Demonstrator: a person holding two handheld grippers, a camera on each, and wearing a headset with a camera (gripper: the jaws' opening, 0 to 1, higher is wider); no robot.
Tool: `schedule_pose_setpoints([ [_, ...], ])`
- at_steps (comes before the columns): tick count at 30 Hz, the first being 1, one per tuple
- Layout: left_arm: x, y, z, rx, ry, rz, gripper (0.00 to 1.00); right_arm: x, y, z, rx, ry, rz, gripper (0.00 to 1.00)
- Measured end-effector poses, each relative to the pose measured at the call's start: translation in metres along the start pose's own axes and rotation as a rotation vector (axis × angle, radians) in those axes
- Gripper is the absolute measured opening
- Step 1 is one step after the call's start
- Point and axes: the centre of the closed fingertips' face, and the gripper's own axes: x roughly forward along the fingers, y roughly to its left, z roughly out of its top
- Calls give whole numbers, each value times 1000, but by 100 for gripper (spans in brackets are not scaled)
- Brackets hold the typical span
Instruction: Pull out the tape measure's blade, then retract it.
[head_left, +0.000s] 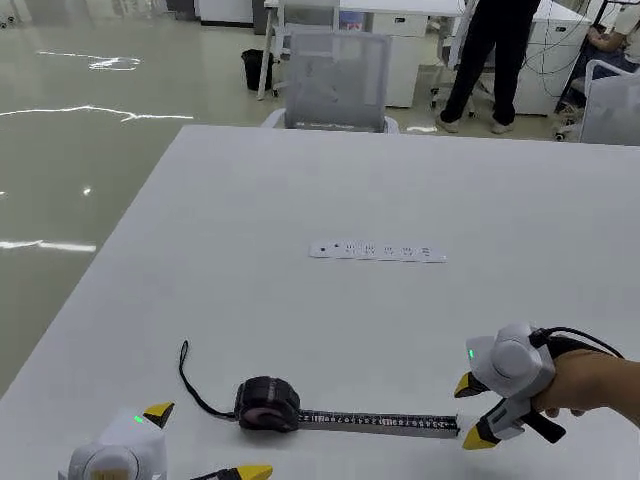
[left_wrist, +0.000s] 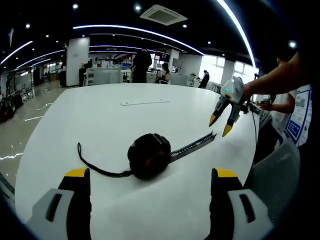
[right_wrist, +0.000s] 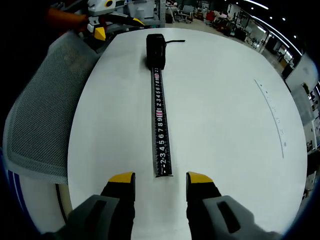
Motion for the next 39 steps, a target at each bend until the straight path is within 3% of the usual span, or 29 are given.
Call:
schedule_pose_setpoints([
  [4,3,0,-3,-7,5,-2,99,10,-2,-6,0,29,4,37],
  [11,4,3,-5,-18,9,3,99,19,1,-5,-3,27,18,31],
  [27,5,4,-10,-33,19,6,99,26,-3,-9,0,55,13,18],
  [29,5,5,-11,-37,22,8,99,26,-2,-8,-34,74,10,17],
  [33,7,7,-12,-66,23,24,98,27,-2,-8,-12,118,7,16],
  [39,8,7,-9,-67,22,37,99,27,-5,-11,18,113,17,15],
])
